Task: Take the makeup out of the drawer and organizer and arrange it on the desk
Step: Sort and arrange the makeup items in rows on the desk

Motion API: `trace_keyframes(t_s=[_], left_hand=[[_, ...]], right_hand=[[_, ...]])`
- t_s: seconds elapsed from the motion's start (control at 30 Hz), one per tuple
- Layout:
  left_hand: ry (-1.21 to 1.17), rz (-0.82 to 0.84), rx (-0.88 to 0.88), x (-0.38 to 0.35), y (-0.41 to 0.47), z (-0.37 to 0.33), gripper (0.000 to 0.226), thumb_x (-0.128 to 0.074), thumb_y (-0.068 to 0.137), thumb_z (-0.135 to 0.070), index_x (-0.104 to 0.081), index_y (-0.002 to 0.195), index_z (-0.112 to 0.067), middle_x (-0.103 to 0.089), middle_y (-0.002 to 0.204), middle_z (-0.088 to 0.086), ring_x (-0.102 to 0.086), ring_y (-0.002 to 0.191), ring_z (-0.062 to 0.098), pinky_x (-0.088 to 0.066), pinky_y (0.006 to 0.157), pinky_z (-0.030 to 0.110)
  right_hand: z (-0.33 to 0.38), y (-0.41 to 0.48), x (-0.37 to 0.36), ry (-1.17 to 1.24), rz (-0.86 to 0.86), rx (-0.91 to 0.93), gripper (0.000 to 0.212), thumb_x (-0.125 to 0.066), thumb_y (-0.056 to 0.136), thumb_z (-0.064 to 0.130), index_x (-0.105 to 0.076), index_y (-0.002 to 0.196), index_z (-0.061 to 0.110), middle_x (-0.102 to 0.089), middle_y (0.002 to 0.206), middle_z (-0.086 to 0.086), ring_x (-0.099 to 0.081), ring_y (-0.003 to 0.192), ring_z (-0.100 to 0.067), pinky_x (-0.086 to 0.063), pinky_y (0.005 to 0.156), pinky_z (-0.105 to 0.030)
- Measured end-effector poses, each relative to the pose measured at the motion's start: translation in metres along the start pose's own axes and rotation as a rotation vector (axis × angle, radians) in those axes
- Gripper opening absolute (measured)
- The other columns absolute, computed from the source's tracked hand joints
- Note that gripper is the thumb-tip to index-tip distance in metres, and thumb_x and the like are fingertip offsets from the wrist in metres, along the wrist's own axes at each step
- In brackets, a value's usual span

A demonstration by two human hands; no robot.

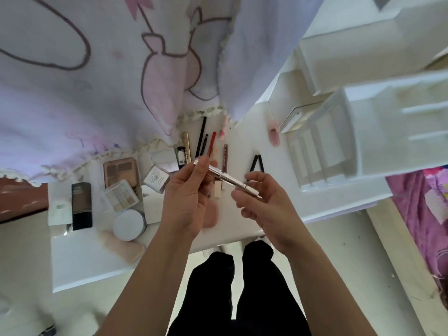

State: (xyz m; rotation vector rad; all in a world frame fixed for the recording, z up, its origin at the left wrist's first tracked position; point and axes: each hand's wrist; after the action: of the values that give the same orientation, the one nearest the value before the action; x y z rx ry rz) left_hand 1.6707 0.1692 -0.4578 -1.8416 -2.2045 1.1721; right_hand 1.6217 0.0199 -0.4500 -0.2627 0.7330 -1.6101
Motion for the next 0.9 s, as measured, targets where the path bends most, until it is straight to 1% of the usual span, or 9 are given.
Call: trace_keyframes(t_s=[0.07, 0.13, 0.27, 0.3, 0.37, 0.47, 0.53, 0.7, 0.9], left_hand=[[-0.017, 0.017, -0.035, -0.019, -0.010, -0.022, 0.015, -0.070, 0.077, -0.023, -0.074, 0.084, -0.010, -0.064, 0.072, 0.001, -0.051, 0.059, 0.006, -0.046, 0.055, 0.013], [-0.017, 0.041, -0.082, -0.037, -0.021, -0.043, 0.011, -0.071, 0.076, -0.023, -0.076, 0.079, -0.013, -0.065, 0.070, -0.002, -0.051, 0.060, 0.006, -0.047, 0.056, 0.013], [-0.039, 0.060, -0.197, -0.062, -0.041, -0.079, 0.011, -0.071, 0.078, -0.021, -0.074, 0.080, -0.011, -0.064, 0.070, -0.001, -0.054, 0.060, 0.006, -0.048, 0.056, 0.014], [-0.046, 0.063, -0.217, -0.066, -0.046, -0.086, 0.012, -0.071, 0.079, -0.020, -0.072, 0.082, -0.009, -0.064, 0.071, 0.001, -0.055, 0.059, 0.006, -0.049, 0.056, 0.015], [-0.042, 0.071, -0.246, -0.073, -0.056, -0.097, 0.014, -0.069, 0.080, -0.021, -0.070, 0.084, -0.008, -0.062, 0.072, 0.003, -0.055, 0.057, 0.006, -0.049, 0.054, 0.015], [-0.036, 0.073, -0.291, -0.078, -0.070, -0.103, 0.011, -0.071, 0.077, -0.023, -0.075, 0.079, -0.013, -0.061, 0.073, 0.003, -0.054, 0.058, 0.006, -0.049, 0.055, 0.015], [-0.040, 0.062, -0.311, -0.079, -0.077, -0.107, 0.009, -0.071, 0.077, -0.023, -0.076, 0.075, -0.016, -0.061, 0.071, 0.002, -0.052, 0.059, 0.006, -0.049, 0.056, 0.015], [-0.051, 0.010, -0.325, -0.073, -0.084, -0.109, 0.008, -0.067, 0.085, -0.017, -0.071, 0.086, -0.010, -0.067, 0.068, -0.003, -0.059, 0.058, 0.004, -0.050, 0.054, 0.015], [-0.042, 0.016, -0.302, -0.071, -0.081, -0.100, 0.014, -0.069, 0.082, -0.019, -0.072, 0.090, -0.008, -0.066, 0.074, 0.000, -0.057, 0.061, 0.005, -0.051, 0.056, 0.015]], right_hand=[[0.030, -0.009, -0.005, -0.022, 0.051, -0.016, 0.042, -0.074, 0.082, 0.043, -0.065, 0.115, 0.018, -0.073, 0.089, -0.004, -0.060, 0.062, -0.018, -0.042, 0.053, -0.026], [0.057, -0.017, -0.011, -0.137, 0.067, -0.005, 0.048, -0.054, 0.092, 0.058, -0.073, 0.101, 0.015, -0.072, 0.080, -0.013, -0.056, 0.052, -0.017, -0.035, 0.045, -0.024], [0.091, -0.032, -0.014, -0.102, 0.043, 0.207, 0.010, -0.067, 0.093, 0.021, -0.063, 0.099, 0.014, -0.067, 0.085, -0.008, -0.059, 0.055, -0.014, -0.041, 0.047, -0.021], [0.098, -0.036, -0.014, -0.047, 0.066, 0.234, 0.020, -0.072, 0.089, 0.015, -0.060, 0.106, 0.015, -0.067, 0.091, -0.005, -0.062, 0.061, -0.015, -0.044, 0.050, -0.023], [0.112, -0.043, -0.017, -0.013, 0.135, 0.245, 0.032, -0.073, 0.088, 0.028, -0.061, 0.114, 0.016, -0.068, 0.097, -0.003, -0.062, 0.065, -0.017, -0.045, 0.051, -0.024], [0.124, -0.053, -0.023, -0.203, 0.172, 0.215, 0.052, -0.048, 0.096, 0.055, -0.071, 0.104, 0.009, -0.071, 0.077, -0.010, -0.053, 0.050, -0.017, -0.034, 0.044, -0.023], [0.126, -0.058, -0.025, -0.240, 0.160, 0.247, 0.048, -0.051, 0.097, 0.047, -0.071, 0.093, 0.004, -0.065, 0.066, -0.008, -0.048, 0.047, -0.014, -0.032, 0.044, -0.022], [0.119, -0.064, -0.018, -0.158, 0.148, 0.333, 0.005, -0.068, 0.092, 0.019, -0.070, 0.094, 0.014, -0.058, 0.071, -0.003, -0.048, 0.054, -0.014, -0.039, 0.051, -0.022], [0.109, -0.065, -0.013, -0.167, 0.141, 0.309, 0.016, -0.061, 0.097, 0.024, -0.072, 0.108, 0.019, -0.068, 0.084, -0.003, -0.059, 0.066, -0.016, -0.046, 0.058, -0.025]])
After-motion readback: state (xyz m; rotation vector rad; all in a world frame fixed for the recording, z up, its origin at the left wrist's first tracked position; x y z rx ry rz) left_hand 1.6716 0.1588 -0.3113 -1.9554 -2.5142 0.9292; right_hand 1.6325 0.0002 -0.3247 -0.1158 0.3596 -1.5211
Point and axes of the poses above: each hand's wrist, its own y-axis towards the middle knuckle, its own x-axis out of the back of the hand, z = x × y
